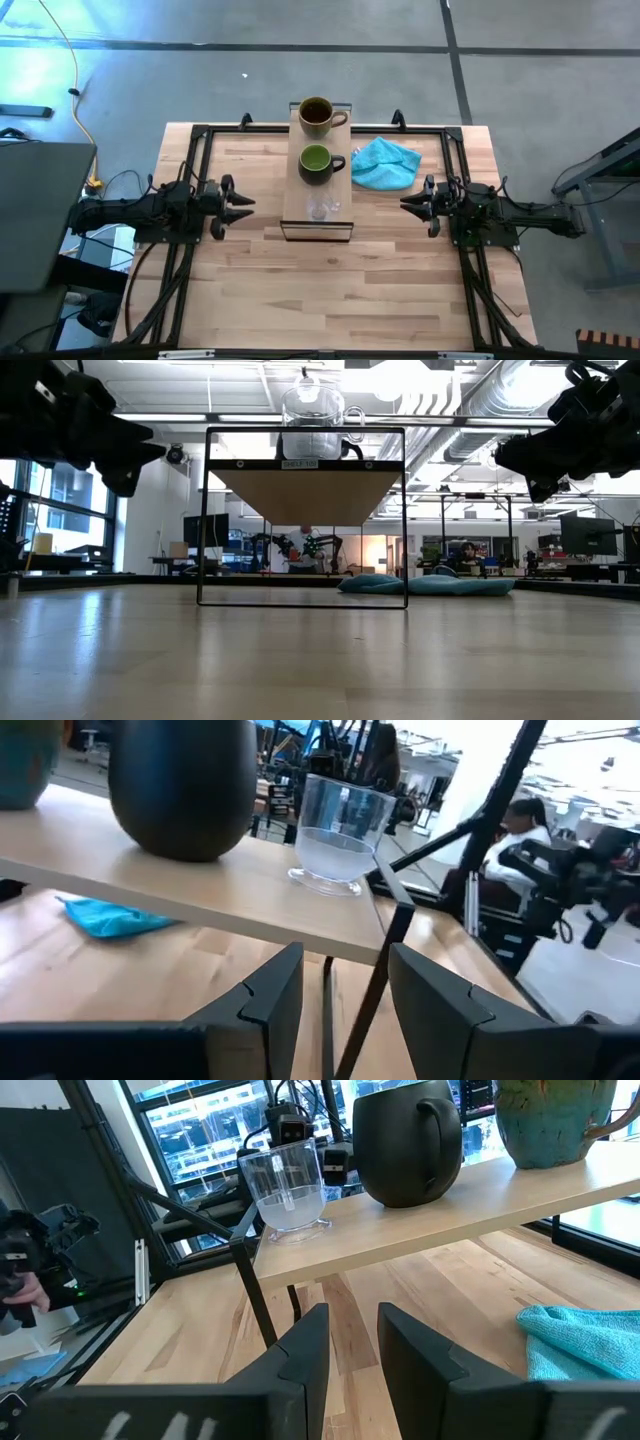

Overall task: Stack small to large cups/mugs on shelf
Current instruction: Return to Home Position

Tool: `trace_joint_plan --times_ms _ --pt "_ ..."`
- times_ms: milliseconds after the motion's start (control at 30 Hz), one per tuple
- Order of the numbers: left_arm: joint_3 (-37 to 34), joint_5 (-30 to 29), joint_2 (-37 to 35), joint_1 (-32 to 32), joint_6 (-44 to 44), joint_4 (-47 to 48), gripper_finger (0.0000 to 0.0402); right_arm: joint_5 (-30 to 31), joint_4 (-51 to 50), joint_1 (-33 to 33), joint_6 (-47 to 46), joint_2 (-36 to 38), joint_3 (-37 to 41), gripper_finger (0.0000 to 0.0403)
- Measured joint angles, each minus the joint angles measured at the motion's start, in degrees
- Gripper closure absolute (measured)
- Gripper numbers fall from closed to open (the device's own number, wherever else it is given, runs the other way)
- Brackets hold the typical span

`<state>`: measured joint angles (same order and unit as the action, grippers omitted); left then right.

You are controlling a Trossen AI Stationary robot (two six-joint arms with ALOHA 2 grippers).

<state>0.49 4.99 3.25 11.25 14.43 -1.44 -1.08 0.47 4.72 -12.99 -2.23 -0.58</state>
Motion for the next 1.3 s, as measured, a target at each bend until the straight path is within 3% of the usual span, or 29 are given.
trace_joint_plan --times_ms 433,500,667,1300 --pt "0.02 -6.1 0.0 0.0 -1.54 0.45 0.0263 0.0 0.0 0.0 0.0 0.01 0.0 0.0322" --pt "0.02 -6.09 0.0 0.0 -3.04 0.45 0.0263 0.0 0.0 -0.01 0.0 0.01 0.0 0.0322" --pt "0.02 -3.23 0.0 -0.02 -17.73 0.74 0.0263 0.0 0.0 0.01 0.0 0.01 0.0 0.0322" --pt "0.02 -0.78 0.02 0.0 -20.48 0.11 0.0263 0.0 0.0 -0.01 0.0 0.01 0.0 0.0322"
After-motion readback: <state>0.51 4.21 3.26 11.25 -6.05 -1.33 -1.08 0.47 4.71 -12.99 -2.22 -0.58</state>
